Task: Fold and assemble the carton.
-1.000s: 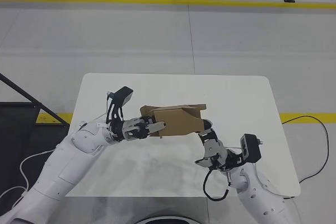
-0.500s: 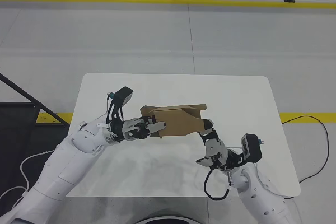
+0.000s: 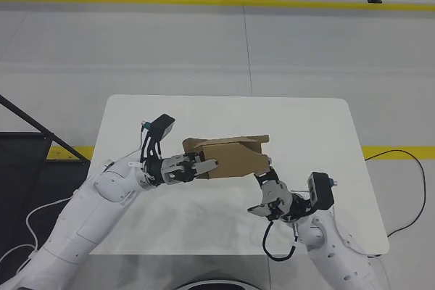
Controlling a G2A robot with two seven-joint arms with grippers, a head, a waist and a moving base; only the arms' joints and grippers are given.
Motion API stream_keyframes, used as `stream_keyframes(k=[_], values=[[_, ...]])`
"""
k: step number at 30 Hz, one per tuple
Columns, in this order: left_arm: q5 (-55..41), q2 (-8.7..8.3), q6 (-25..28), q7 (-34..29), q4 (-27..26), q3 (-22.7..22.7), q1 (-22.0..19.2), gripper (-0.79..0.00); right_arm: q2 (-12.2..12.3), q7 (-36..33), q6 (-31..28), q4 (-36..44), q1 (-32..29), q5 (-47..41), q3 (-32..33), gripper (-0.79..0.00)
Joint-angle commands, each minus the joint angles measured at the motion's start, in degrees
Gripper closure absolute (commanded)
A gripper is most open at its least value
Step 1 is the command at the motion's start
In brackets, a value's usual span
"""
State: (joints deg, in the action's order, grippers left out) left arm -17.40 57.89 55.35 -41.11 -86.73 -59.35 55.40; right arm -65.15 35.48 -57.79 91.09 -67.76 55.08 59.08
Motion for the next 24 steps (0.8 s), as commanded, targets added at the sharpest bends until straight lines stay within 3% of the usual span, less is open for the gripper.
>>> stream_keyframes(k=[1, 18, 24], values=[[0.0, 0.05, -0.1, -0.1, 0.0, 0.1, 0.0, 0.0, -0.1, -0.8, -0.2, 0.0, 0.0, -0.4, 0.1, -0.785], [-0.2, 0.32, -0.2, -0.5, 0.3, -0.2, -0.1, 0.0, 0.2, -3.6, -0.2, 0.3, 1.0, -1.4, -0.9, -0.785], [-0.5, 0.32, -0.1, -0.8, 0.4, -0.4, 0.0, 0.0, 0.6, -1.6, -0.2, 0.4, 0.0, -0.8, 1.9, -0.785]])
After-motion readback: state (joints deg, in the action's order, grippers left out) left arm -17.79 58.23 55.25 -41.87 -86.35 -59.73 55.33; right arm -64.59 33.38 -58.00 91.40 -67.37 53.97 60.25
